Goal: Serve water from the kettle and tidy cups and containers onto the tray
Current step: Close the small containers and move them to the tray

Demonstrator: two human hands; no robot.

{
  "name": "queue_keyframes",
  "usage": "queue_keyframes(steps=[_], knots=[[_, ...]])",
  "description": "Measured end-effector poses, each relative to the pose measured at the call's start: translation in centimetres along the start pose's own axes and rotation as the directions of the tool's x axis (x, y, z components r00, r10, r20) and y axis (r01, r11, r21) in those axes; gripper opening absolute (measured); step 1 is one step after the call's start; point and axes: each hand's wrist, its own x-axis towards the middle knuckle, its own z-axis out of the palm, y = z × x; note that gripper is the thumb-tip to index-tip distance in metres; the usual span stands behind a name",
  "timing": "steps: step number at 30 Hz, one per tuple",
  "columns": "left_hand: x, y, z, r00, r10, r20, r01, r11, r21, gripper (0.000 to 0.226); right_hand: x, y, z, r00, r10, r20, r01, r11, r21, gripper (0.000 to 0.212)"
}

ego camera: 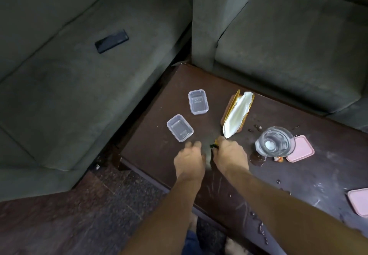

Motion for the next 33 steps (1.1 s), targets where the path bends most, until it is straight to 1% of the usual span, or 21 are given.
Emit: queue_keyframes(steps=[3, 7, 14, 18, 20, 22, 25, 27, 30, 33], knots=[[0.3, -0.6, 0.1, 1.0, -0.001, 0.01, 0.001, 1.0, -0.008, 0.035, 0.6, -0.7, 0.5, 1.0, 0.024, 0.001, -0.024, 0.999, -0.035, 0.018], [1.0, -1.1, 0.3, 0.999, -0.036, 0.009, 0.037, 0.999, -0.027, 0.029, 1.2, -1.1, 0.8, 0.998, 0.054, -0.008, -0.055, 0.996, -0.07, 0.014], [0.9, -2.5, 0.1, 0.998, 0.005, -0.062, -0.007, 0.999, -0.04, 0.023, 1.2, -1.3, 1.1, 0.997, 0.079, -0.024, -0.08, 0.994, -0.079, 0.014], [0.3, -3.2, -1.1, 0.977, 0.082, -0.197, -0.107, 0.987, -0.119, 0.018, 0.5, -2.2, 0.7, 0.996, 0.08, -0.05, -0.083, 0.995, -0.047, 0.018], [0.6, -3.5, -2.1, 0.955, 0.11, -0.277, -0.152, 0.979, -0.135, 0.014, 0.2, -3.2, 0.3, 0.997, 0.037, -0.069, -0.037, 0.999, 0.003, 0.02], [1.7, -3.9, -3.3, 0.947, 0.099, -0.305, -0.152, 0.976, -0.156, 0.015, 0.3, -4.4, -0.1, 0.993, -0.037, -0.111, 0.046, 0.996, 0.08, 0.018], [4.0, -4.7, -4.9, 0.959, 0.055, -0.279, -0.116, 0.971, -0.208, 0.023, 0.9, -6.6, -0.4, 0.968, -0.151, -0.199, 0.193, 0.958, 0.21, 0.014], [5.5, -5.3, -5.6, 0.963, 0.038, -0.265, -0.105, 0.964, -0.244, 0.026, 1.4, -7.8, -0.3, 0.956, -0.194, -0.218, 0.249, 0.932, 0.263, 0.013], [7.2, -6.1, -5.9, 0.984, 0.053, -0.171, -0.099, 0.957, -0.273, 0.029, 2.0, -8.7, 0.4, 0.956, -0.211, -0.205, 0.266, 0.917, 0.297, 0.011], [8.1, -7.0, -5.7, 0.993, 0.067, -0.098, -0.09, 0.963, -0.252, 0.037, 2.3, -8.7, 1.3, 0.962, -0.207, -0.177, 0.252, 0.923, 0.291, 0.012]])
